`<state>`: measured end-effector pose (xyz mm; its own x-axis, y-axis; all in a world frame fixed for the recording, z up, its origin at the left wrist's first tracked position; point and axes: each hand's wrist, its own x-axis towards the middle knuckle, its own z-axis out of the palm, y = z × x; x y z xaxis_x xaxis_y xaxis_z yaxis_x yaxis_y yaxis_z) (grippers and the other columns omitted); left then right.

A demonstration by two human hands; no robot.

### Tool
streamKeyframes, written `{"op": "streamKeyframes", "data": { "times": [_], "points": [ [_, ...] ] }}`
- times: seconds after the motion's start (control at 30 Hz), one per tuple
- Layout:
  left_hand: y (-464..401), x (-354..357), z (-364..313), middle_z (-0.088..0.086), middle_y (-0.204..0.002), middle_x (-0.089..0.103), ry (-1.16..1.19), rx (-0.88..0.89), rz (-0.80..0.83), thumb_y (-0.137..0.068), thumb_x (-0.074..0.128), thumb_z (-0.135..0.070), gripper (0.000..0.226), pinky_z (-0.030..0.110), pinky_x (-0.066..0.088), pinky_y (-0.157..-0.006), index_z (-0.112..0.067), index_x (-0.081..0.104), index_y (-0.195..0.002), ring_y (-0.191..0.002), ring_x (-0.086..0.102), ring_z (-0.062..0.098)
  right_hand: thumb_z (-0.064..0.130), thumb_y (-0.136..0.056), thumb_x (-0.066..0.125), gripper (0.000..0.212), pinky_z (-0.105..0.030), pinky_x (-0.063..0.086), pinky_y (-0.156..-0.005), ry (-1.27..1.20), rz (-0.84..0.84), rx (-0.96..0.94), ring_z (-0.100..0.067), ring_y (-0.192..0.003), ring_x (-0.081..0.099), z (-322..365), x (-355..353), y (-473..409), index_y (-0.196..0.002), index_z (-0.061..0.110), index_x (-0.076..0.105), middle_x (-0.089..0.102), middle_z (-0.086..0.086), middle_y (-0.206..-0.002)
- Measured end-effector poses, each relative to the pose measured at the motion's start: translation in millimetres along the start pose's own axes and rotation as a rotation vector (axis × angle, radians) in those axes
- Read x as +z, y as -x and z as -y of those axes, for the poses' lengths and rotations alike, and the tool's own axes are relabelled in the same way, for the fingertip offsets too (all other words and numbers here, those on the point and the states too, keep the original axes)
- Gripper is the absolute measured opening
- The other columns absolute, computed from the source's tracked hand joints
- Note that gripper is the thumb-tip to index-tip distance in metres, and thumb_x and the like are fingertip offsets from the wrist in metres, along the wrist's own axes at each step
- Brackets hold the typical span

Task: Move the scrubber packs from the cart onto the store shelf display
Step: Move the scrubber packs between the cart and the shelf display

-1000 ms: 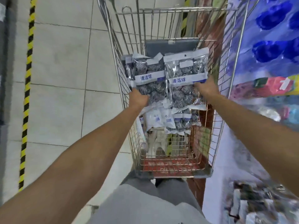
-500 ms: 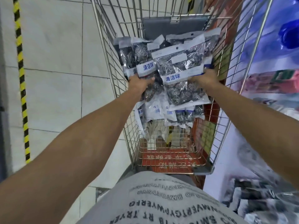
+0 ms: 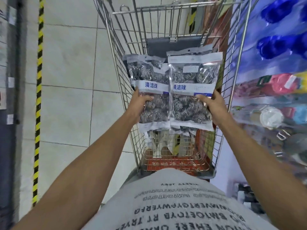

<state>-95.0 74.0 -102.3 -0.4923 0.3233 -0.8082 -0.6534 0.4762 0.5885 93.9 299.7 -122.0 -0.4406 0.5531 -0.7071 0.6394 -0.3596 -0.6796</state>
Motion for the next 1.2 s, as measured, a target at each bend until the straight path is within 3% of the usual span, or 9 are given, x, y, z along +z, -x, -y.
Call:
{"op": "streamKeyframes", "data": {
  "times": [0.13,0.23,0.3,0.4,0.63,0.83,0.93,1.07,1.2],
  "points": [
    [43.8,-18.6,6.4,0.004,-0.124,0.07,0.05,-0.001,0.027,-0.073,0.08,-0.009,0.057,0.056,0.042,-0.109,-0.033,0.058,-0.12,-0.124,0.059,0.029,0.018,-0.088,0.078,0.048,-0.012,0.044,-0.047,-0.172,0.018,-0.004,0.002,-0.059,0.059,7.3,-16.6,57.7,-0.132,0.021,0.06,0.074,0.004,-0.117],
    [70.5,-35.7,13.6,0.006,-0.12,0.074,0.077,-0.018,0.051,-0.065,0.085,-0.015,0.058,0.062,0.046,-0.104,-0.031,0.065,-0.117,-0.122,0.063,0.035,0.02,-0.08,0.082,0.05,-0.017,0.054,-0.066,-0.259,0.024,-0.064,-0.011,-0.095,0.07,15.2,-22.9,103.0,-0.125,0.024,0.062,0.072,0.0,-0.123],
    [95.6,-42.2,11.2,0.007,-0.112,0.075,0.075,0.0,0.079,-0.078,0.077,-0.005,0.046,0.05,0.057,-0.09,-0.025,0.064,-0.117,-0.111,0.07,0.033,0.035,-0.067,0.091,0.065,-0.033,0.054,-0.095,-0.255,0.023,-0.104,-0.022,-0.115,0.068,18.8,-26.4,132.7,-0.124,0.027,0.062,0.075,0.003,-0.121],
    [121.1,-54.7,15.6,0.016,-0.111,0.073,0.036,0.02,0.133,-0.084,0.07,0.002,0.044,0.038,0.06,-0.067,-0.017,0.06,-0.122,-0.092,0.075,0.027,0.042,-0.063,0.092,0.074,-0.038,0.048,-0.106,-0.285,0.018,-0.153,-0.021,-0.12,0.066,18.7,-28.1,173.0,-0.127,0.025,0.061,0.075,0.003,-0.12],
    [165.6,-83.2,34.4,0.009,-0.091,0.079,0.056,0.044,0.284,-0.092,0.063,0.003,0.034,0.03,0.058,-0.052,-0.013,0.059,-0.122,-0.069,0.074,0.02,0.021,-0.092,0.072,0.03,-0.022,0.05,-0.07,-0.479,-0.148,-0.1,-0.01,-0.104,0.064,-8.6,16.7,271.3,-0.118,0.023,0.059,0.07,0.006,-0.112],
    [195.7,-99.1,64.5,0.023,-0.122,0.071,0.005,0.02,0.477,-0.078,0.085,-0.014,0.066,0.055,0.06,-0.085,-0.015,0.056,-0.137,-0.103,0.07,0.038,0.044,-0.065,0.088,0.078,-0.042,0.043,-0.098,-0.648,-0.217,-0.015,-0.021,-0.119,0.056,-77.5,69.9,348.3,-0.135,0.023,0.061,0.068,0.002,-0.126],
    [214.6,-101.8,77.0,0.024,-0.13,0.067,-0.116,0.018,0.548,-0.067,0.091,-0.015,0.078,0.057,0.058,-0.09,-0.017,0.056,-0.136,-0.111,0.066,0.042,0.045,-0.067,0.087,0.066,-0.05,0.039,-0.112,-0.644,-0.237,-0.027,-0.023,-0.127,0.057,-115.1,82.6,385.8,-0.127,0.028,0.067,0.072,0.003,-0.126],
    [234.8,-92.8,99.6,0.023,-0.127,0.069,-0.203,-0.015,0.602,-0.043,0.104,-0.017,0.107,0.066,0.052,-0.098,-0.015,0.055,-0.139,-0.114,0.067,0.045,0.019,-0.086,0.08,0.032,-0.034,0.046,-0.084,-0.733,-0.327,-0.015,-0.015,-0.105,0.065,-154.7,92.0,433.6,-0.116,0.025,0.069,0.076,0.007,-0.106],
    [262.8,-68.7,120.7,0.023,-0.123,0.071,-0.323,-0.02,0.666,-0.061,0.093,-0.007,0.085,0.068,0.052,-0.096,-0.016,0.055,-0.136,-0.114,0.066,0.046,0.026,-0.078,0.087,0.041,-0.046,0.046,-0.102,-0.82,-0.433,0.01,-0.025,-0.115,0.062,-201.2,93.3,474.9,-0.115,0.027,0.069,0.075,-0.001,-0.114]
  ]
}}
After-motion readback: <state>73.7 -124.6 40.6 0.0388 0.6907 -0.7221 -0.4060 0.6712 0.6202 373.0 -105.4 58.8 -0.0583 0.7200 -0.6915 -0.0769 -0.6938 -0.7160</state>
